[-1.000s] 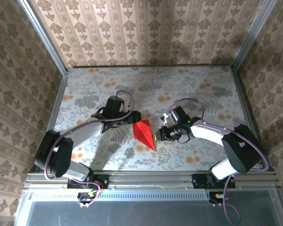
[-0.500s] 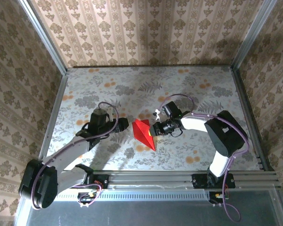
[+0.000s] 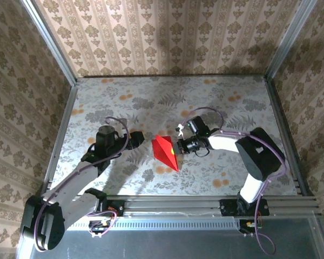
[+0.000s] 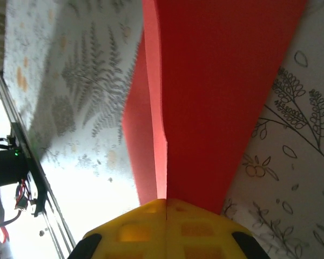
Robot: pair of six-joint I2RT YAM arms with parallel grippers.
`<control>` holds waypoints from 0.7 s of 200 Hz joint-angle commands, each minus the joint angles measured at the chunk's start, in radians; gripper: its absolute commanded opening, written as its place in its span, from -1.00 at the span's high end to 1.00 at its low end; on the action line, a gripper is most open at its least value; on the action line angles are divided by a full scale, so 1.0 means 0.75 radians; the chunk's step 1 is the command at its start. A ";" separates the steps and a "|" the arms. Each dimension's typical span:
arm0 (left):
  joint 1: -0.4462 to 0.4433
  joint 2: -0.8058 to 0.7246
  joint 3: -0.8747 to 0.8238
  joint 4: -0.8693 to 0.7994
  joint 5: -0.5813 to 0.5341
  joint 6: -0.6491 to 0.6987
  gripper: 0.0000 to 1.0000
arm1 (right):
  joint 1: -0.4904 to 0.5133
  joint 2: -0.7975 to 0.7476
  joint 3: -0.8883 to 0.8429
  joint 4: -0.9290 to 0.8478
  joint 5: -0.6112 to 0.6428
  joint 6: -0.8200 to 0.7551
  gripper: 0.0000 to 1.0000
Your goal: Fold a paper plane with a square sheet of paper (fold left side to right side)
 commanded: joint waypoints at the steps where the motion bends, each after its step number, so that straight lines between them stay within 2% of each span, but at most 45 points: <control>1: 0.024 -0.066 -0.054 0.203 0.119 -0.086 -0.37 | -0.026 -0.183 -0.074 0.120 -0.033 0.009 1.00; 27: 0.048 -0.078 -0.119 0.505 0.289 -0.188 -0.44 | -0.059 -0.357 -0.183 0.272 -0.090 0.060 1.00; 52: 0.042 -0.029 -0.099 0.663 0.454 -0.261 -0.42 | -0.083 -0.520 -0.265 0.424 -0.163 0.136 1.00; 72: 0.012 0.033 -0.079 0.790 0.532 -0.301 -0.40 | -0.084 -0.630 -0.308 0.516 -0.191 0.189 1.00; 92: -0.034 0.097 -0.040 0.827 0.574 -0.281 -0.38 | -0.084 -0.705 -0.330 0.592 -0.215 0.249 1.00; 98: -0.094 0.117 -0.023 0.822 0.579 -0.263 -0.38 | -0.082 -0.718 -0.330 0.606 -0.221 0.266 1.00; 140: -0.226 0.258 0.070 0.824 0.585 -0.183 -0.29 | -0.056 -0.734 -0.320 0.653 -0.247 0.330 1.00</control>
